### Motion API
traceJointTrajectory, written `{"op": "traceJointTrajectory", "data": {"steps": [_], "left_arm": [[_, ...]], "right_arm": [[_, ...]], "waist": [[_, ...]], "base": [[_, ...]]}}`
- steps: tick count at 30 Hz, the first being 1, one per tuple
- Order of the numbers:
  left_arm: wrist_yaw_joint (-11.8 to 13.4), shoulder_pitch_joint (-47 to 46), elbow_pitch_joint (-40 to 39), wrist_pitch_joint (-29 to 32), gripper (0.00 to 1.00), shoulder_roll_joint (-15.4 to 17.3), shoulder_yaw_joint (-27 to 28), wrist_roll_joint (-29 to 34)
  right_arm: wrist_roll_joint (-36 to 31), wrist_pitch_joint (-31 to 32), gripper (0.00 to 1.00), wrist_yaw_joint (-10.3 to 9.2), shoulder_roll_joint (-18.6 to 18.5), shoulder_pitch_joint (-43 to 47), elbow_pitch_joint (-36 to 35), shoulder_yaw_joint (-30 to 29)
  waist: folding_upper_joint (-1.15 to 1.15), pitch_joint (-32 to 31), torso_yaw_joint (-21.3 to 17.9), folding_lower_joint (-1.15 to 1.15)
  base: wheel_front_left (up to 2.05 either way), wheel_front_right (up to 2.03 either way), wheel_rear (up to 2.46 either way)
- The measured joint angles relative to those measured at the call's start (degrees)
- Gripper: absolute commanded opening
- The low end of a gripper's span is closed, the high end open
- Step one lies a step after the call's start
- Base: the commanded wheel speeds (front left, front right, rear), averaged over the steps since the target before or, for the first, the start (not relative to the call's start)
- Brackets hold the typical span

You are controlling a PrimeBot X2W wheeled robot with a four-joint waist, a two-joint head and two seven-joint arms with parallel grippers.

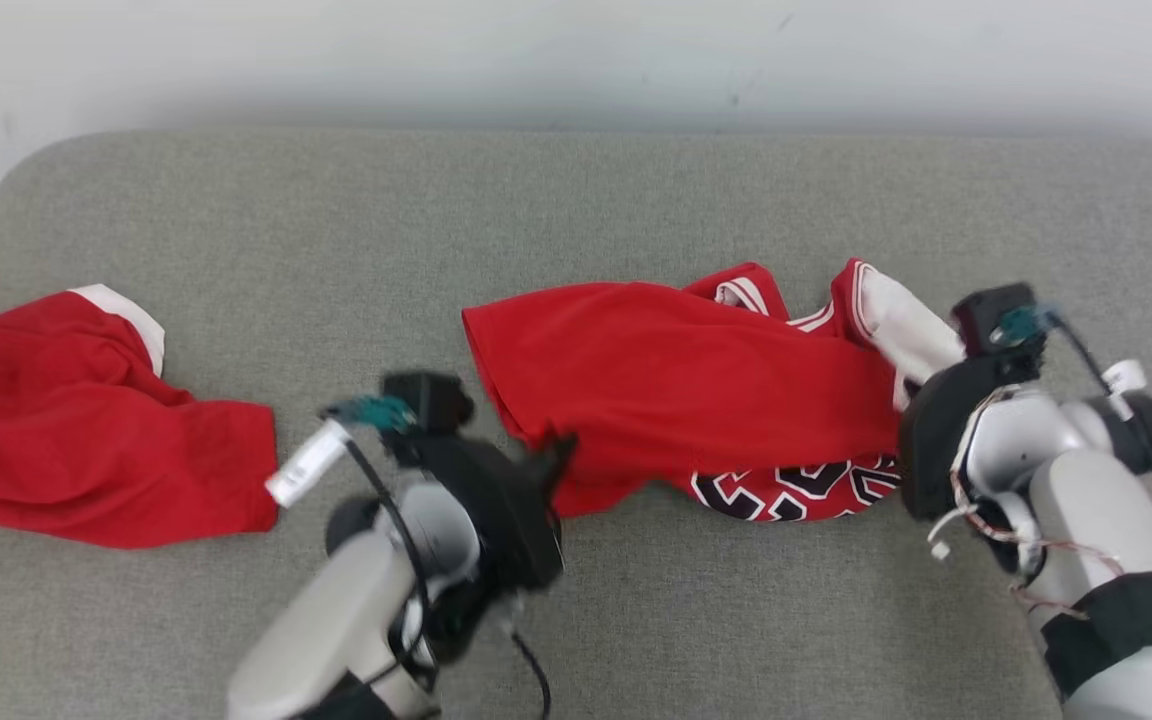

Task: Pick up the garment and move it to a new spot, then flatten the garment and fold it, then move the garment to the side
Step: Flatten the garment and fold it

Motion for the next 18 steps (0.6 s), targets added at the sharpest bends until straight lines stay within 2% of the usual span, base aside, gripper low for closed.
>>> {"op": "traceJointTrajectory", "data": {"steps": [5,12,14,18], "left_arm": [[0.5,-3.2,-0.8,-5.3,0.00,-0.1,4.1,0.5],[1.2,-3.3,-2.3,-11.0,0.00,-0.2,4.9,1.3],[2.3,-3.4,-2.9,-14.1,0.00,-0.3,6.2,2.6],[3.1,-5.0,-3.5,-20.5,0.00,-0.3,9.3,5.1]], "right_arm": [[1.4,-4.3,0.00,-0.53,0.1,-3.1,-2.9,-2.5],[1.4,-7.2,0.00,-1.03,-0.4,-2.9,-4.2,-3.1],[1.4,-8.3,0.00,-1.55,-0.4,-2.1,-4.9,-3.5],[0.7,-12.1,0.00,-4.08,-0.8,-2.5,-6.2,-5.5]], "waist": [[0.00,-1.5,0.1,0.00],[-0.01,-3.7,0.1,0.00],[-0.01,-4.2,0.1,-0.01],[-0.01,-4.9,0.0,0.00]], "base": [[0.00,0.00,0.00],[0.00,0.00,0.00],[0.00,0.00,0.00],[0.00,0.00,0.00]]}}
